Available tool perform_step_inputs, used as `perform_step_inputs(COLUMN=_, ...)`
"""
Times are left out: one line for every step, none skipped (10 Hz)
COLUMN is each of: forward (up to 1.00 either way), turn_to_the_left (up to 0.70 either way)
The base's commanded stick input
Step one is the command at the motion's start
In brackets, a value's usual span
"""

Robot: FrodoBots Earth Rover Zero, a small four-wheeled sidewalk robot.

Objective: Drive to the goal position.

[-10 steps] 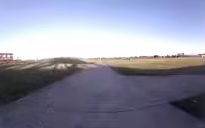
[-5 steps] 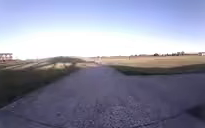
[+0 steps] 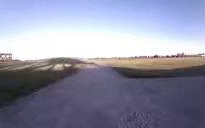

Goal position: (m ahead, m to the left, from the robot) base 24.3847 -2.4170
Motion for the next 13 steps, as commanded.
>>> perform_step_inputs(forward=0.70, turn_to_the_left=0.00)
perform_step_inputs(forward=0.70, turn_to_the_left=0.00)
perform_step_inputs(forward=0.70, turn_to_the_left=0.00)
perform_step_inputs(forward=0.70, turn_to_the_left=0.00)
perform_step_inputs(forward=0.70, turn_to_the_left=0.00)
perform_step_inputs(forward=0.70, turn_to_the_left=0.00)
perform_step_inputs(forward=0.70, turn_to_the_left=0.00)
perform_step_inputs(forward=0.70, turn_to_the_left=0.00)
perform_step_inputs(forward=0.70, turn_to_the_left=0.00)
perform_step_inputs(forward=0.70, turn_to_the_left=0.00)
perform_step_inputs(forward=0.70, turn_to_the_left=0.00)
perform_step_inputs(forward=0.70, turn_to_the_left=0.00)
perform_step_inputs(forward=0.70, turn_to_the_left=0.00)
